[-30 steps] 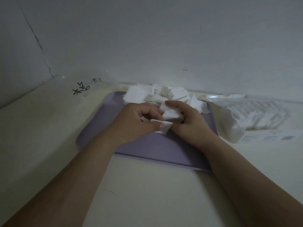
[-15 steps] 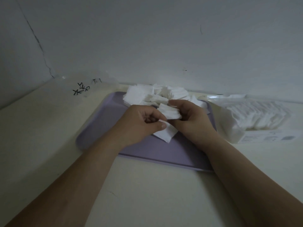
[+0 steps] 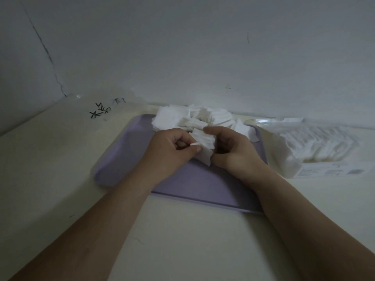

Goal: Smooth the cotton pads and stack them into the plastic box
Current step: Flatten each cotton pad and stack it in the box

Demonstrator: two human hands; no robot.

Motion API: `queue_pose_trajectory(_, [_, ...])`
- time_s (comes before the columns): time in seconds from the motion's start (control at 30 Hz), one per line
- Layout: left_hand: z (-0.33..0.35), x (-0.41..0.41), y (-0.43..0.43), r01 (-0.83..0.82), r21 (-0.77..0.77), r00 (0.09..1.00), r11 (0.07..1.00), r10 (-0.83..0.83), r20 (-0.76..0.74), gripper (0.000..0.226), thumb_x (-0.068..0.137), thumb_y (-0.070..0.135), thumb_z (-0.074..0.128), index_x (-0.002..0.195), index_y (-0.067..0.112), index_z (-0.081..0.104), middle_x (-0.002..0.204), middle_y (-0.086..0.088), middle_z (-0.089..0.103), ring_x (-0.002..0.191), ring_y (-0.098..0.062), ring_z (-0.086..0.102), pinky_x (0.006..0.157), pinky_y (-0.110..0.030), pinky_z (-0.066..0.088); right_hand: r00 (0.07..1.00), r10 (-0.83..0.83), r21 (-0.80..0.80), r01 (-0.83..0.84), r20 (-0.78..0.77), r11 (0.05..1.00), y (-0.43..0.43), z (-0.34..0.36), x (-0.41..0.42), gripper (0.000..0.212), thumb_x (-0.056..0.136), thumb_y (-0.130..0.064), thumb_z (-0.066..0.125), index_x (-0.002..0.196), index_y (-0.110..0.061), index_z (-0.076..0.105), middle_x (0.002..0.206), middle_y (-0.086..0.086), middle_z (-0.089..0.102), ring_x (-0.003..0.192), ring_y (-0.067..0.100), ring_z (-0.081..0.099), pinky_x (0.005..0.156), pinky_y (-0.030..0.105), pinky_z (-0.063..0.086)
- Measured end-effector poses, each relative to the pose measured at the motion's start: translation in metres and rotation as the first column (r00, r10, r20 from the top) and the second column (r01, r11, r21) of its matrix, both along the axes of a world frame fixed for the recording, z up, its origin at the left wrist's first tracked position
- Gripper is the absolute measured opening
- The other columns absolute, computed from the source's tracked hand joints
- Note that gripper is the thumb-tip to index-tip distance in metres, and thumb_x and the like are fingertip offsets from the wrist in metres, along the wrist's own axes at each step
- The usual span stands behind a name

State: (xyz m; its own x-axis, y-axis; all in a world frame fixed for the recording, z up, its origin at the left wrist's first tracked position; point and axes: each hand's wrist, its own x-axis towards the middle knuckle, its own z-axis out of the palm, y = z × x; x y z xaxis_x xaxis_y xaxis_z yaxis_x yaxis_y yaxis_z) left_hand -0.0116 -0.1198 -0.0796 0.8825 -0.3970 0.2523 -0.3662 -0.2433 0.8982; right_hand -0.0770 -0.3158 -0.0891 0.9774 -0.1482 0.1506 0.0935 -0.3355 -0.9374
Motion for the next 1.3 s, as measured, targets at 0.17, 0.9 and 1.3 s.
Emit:
queue_pose_trajectory(0.17, [0.000, 0.000, -0.001, -0.041, 0.060, 0.998, 0.997, 0.038, 0.049, 0.024, 0.077, 0.019, 0.090, 0.086, 0.021, 0.067, 0.076, -0.012, 0.069, 0.061, -0.008, 0.056, 0.064, -0.028, 0.050, 1.000, 0.004, -0.037, -0.004, -0.017, 0.999, 0.008, 0.004, -0.002, 0.084, 0.061, -0.040, 0.094, 0.137, -0.032, 0.060, 0.132, -0.009, 0.069, 0.124, 0.007, 0.065, 0.110, 0.038, 0.050])
queue_pose_trajectory(0.9, [0.019, -0.008, 0.001, 0.251, 0.156, 0.962, 0.955, -0.229, -0.149, 0.030, 0.091, 0.023, 0.077, 0.119, 0.031, 0.066, 0.074, 0.000, 0.071, 0.062, -0.007, 0.058, 0.061, -0.023, 0.047, 1.000, -0.024, -0.030, 0.023, -0.013, 0.999, 0.025, 0.008, -0.005, 0.090, 0.085, 0.017, 0.061, 0.158, -0.028, 0.034, 0.144, -0.019, 0.050, 0.125, -0.015, 0.052, 0.107, 0.017, 0.045])
queue_pose_trajectory(1.3, [0.012, -0.007, 0.000, 0.112, 0.190, 0.993, 0.975, -0.116, 0.015, 0.022, 0.104, 0.027, 0.059, 0.124, 0.025, 0.069, 0.096, 0.006, 0.078, 0.088, -0.005, 0.073, 0.082, -0.028, 0.058, 0.999, -0.009, -0.129, 0.016, 0.053, 0.991, 0.021, 0.009, -0.006, 0.074, 0.086, -0.002, 0.074, 0.150, -0.028, 0.049, 0.139, -0.012, 0.060, 0.121, -0.004, 0.060, 0.105, 0.015, 0.045])
